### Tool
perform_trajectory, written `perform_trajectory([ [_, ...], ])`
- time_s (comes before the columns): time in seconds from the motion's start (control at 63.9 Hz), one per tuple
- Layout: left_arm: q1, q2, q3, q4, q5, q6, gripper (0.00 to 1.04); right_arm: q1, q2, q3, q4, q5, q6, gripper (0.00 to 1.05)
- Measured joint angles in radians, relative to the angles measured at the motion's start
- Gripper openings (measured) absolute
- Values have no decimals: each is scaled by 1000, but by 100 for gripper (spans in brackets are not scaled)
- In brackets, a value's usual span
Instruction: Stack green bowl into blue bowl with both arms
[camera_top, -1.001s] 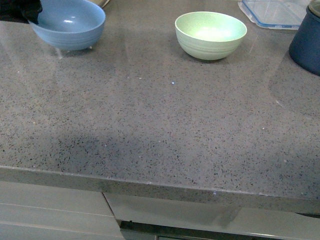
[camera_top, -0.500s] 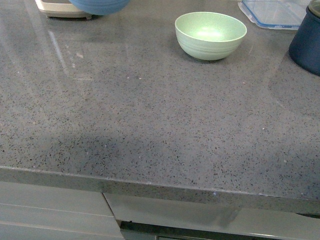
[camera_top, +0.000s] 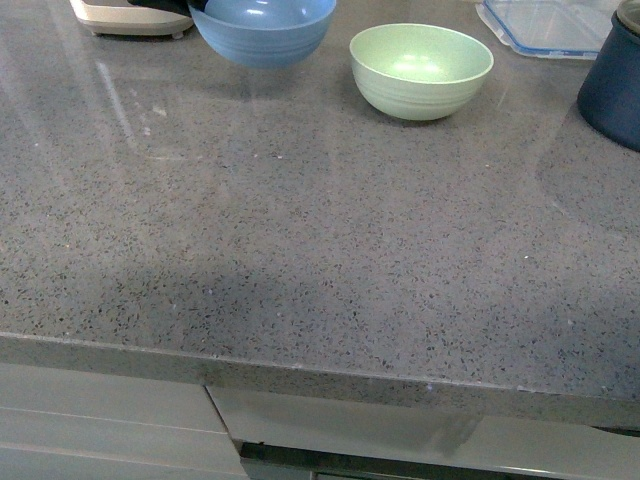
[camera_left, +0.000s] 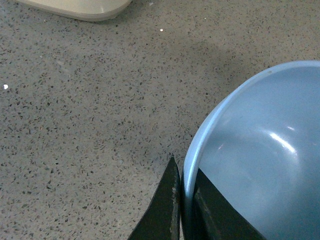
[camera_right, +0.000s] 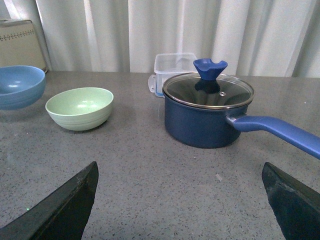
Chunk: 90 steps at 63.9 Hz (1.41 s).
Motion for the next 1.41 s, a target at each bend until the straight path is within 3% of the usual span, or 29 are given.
perform_trajectory([
  [1.407, -22, 132, 104, -31, -14, -19, 4, 0, 0, 0, 0, 0, 0, 95],
])
